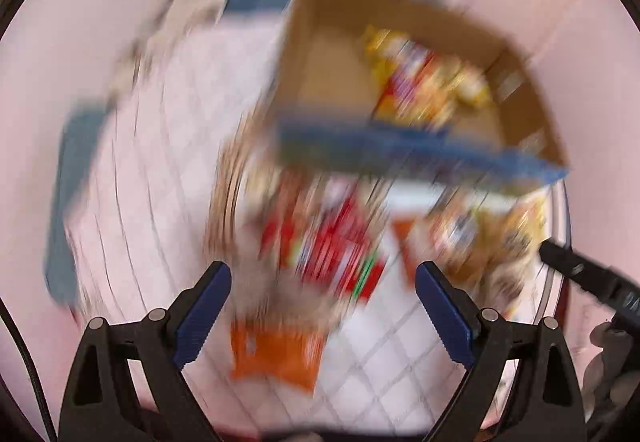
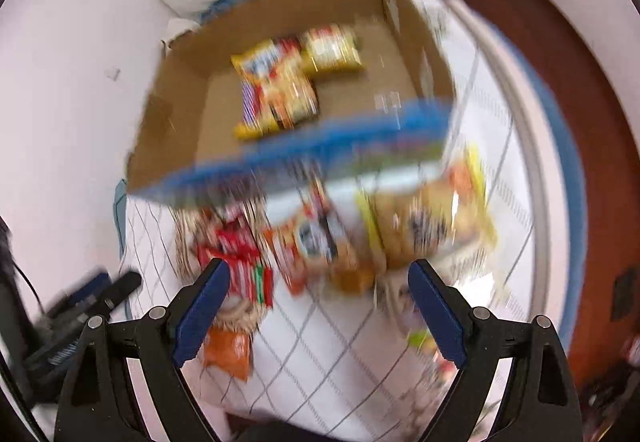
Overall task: Organize snacks
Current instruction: 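Grasp the orange packet with left tool while right tool grasps red spicy packet, then drop the orange packet into the box with left tool while right drops red packet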
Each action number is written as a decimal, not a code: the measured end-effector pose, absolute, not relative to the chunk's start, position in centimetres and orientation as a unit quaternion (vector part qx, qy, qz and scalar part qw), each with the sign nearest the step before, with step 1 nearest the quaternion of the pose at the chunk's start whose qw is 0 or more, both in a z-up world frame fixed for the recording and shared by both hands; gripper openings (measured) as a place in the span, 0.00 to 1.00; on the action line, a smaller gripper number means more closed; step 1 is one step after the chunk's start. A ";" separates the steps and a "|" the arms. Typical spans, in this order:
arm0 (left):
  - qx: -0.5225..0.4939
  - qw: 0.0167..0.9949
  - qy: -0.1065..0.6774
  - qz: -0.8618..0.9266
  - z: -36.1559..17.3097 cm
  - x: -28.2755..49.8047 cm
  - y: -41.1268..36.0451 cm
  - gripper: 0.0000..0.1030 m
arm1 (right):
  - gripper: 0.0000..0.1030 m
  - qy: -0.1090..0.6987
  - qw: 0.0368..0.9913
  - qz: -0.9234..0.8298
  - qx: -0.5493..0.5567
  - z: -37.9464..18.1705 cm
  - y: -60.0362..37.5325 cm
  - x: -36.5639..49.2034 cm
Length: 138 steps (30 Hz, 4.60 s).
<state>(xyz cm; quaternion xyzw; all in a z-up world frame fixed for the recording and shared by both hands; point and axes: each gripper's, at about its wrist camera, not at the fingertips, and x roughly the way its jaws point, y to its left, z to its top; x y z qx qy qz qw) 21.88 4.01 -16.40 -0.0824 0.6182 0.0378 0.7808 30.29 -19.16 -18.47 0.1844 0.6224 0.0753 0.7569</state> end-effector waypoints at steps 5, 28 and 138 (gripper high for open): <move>-0.272 0.652 0.702 0.090 -25.8 16.4 10.5 0.91 | 0.90 0.658 0.722 0.056 0.208 -23.5 -19.2 27.4; -0.213 0.676 0.696 0.112 -32.7 15.2 11.7 0.56 | 0.76 0.616 0.728 0.244 -0.174 -27.0 3.5 31.0; -0.012 0.787 0.617 -0.020 -18.1 49.9 -1.5 0.92 | 0.88 0.628 0.776 0.024 0.054 -18.8 -19.3 56.2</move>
